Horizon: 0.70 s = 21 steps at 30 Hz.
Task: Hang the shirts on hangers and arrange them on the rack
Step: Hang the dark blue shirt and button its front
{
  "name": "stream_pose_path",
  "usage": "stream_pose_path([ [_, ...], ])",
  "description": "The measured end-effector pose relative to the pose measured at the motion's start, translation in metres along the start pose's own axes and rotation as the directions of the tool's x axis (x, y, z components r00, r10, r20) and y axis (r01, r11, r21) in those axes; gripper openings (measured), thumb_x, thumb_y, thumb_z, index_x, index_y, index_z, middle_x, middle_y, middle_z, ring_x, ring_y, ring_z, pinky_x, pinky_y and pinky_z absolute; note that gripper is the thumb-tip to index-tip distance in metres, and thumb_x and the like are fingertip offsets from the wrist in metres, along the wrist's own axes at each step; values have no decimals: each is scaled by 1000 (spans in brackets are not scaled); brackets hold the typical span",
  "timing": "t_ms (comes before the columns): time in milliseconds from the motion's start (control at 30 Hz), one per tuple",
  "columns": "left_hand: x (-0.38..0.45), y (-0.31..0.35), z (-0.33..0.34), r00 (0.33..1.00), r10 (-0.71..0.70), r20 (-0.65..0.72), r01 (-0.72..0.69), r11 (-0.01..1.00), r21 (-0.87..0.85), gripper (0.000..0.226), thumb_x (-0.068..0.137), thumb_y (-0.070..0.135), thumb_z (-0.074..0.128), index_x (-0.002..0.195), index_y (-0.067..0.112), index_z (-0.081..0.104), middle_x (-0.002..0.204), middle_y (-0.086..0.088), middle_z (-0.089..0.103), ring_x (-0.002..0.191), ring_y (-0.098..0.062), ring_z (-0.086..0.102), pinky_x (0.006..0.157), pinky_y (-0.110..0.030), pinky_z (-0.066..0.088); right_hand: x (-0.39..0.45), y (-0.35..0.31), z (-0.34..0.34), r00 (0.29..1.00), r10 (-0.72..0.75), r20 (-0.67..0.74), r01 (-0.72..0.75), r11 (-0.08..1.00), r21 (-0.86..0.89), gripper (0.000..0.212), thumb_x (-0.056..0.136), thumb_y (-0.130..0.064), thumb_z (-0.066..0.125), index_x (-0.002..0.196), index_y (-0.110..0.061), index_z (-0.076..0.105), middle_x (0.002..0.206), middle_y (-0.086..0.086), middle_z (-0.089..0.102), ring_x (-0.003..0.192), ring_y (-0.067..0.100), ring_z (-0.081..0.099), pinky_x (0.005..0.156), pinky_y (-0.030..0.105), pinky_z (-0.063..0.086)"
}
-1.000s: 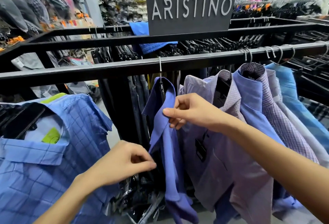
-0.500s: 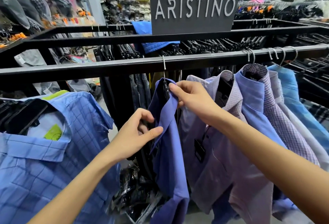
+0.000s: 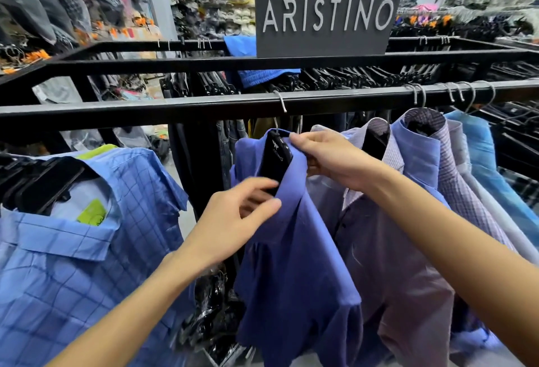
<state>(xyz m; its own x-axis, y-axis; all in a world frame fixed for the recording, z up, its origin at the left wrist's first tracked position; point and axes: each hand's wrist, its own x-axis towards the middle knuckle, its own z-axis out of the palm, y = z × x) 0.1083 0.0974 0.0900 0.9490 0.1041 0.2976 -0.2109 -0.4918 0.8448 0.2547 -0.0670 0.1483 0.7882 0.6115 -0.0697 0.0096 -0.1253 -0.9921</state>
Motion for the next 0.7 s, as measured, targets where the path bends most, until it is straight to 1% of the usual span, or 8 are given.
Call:
stream_pose_path([
  [100, 25, -1, 1, 966, 76, -249, -55, 994, 91, 36, 88, 23, 76, 117, 35, 58, 100, 7, 62, 69, -7, 63, 71, -17, 50, 3, -1, 1, 993, -100, -68, 91, 989, -117, 21, 103, -21, 60, 112, -4, 68, 77, 9, 59, 58, 10, 51, 47, 17, 48],
  [167, 49, -9, -3, 918, 164, -360, -85, 970, 226, 38, 87, 26, 77, 120, 27, 58, 101, 4, 50, 66, -4, 55, 72, -11, 44, 4, -2, 3, 983, -148, -108, 132, 981, -141, 21, 102, -20, 61, 113, -3, 68, 82, 11, 62, 63, 11, 55, 49, 18, 49],
  [300, 88, -22, -21, 901, 307, -305, -155, 887, 434, 17, 91, 25, 72, 107, 21, 73, 100, 4, 57, 93, -16, 58, 88, -30, 48, 8, -4, 6, 959, -233, -164, 175, 935, -309, 18, 103, -24, 60, 90, -16, 71, 78, -3, 69, 69, 6, 59, 60, 21, 48],
  [333, 94, -22, -25, 907, 318, -274, -182, 887, 425, 13, 91, 22, 71, 103, 20, 75, 95, 6, 61, 91, -14, 58, 87, -27, 47, 9, -4, 6, 956, -235, -174, 171, 932, -318, 20, 103, -24, 60, 87, -18, 71, 74, -7, 69, 69, 4, 60, 62, 20, 47],
  [433, 109, -20, -36, 970, 157, -184, -104, 958, 266, 9, 95, 23, 68, 97, 21, 77, 77, 17, 65, 71, 0, 55, 71, -7, 39, 10, -7, 6, 972, -167, -164, 138, 975, -175, 25, 104, -19, 57, 82, -18, 70, 68, -12, 69, 63, -3, 61, 59, 12, 47],
  [533, 124, -29, -50, 1000, 27, -2, -27, 999, 33, 20, 99, 23, 64, 81, 26, 72, 69, 19, 64, 66, 3, 51, 69, -20, 39, 14, -12, 12, 984, -47, -171, 32, 995, -93, 24, 102, -25, 60, 100, -6, 75, 90, 5, 71, 81, 14, 61, 68, 22, 47],
  [600, 132, -34, -61, 992, -37, 123, 56, 987, -150, 21, 100, 20, 62, 81, 20, 72, 76, 12, 65, 73, -3, 52, 70, -23, 41, 17, -17, 13, 983, 49, -175, -55, 998, -31, 28, 99, -29, 64, 108, -4, 73, 103, 16, 66, 95, 26, 55, 81, 33, 43],
  [700, 141, -41, -76, 957, -200, 210, 262, 907, -330, 19, 95, 30, 68, 85, 17, 77, 84, 5, 72, 82, -11, 61, 77, -25, 47, 21, -20, 10, 974, 186, -126, -176, 980, 87, 27, 102, -28, 58, 87, -10, 71, 89, 9, 70, 83, 20, 65, 87, 32, 53],
])
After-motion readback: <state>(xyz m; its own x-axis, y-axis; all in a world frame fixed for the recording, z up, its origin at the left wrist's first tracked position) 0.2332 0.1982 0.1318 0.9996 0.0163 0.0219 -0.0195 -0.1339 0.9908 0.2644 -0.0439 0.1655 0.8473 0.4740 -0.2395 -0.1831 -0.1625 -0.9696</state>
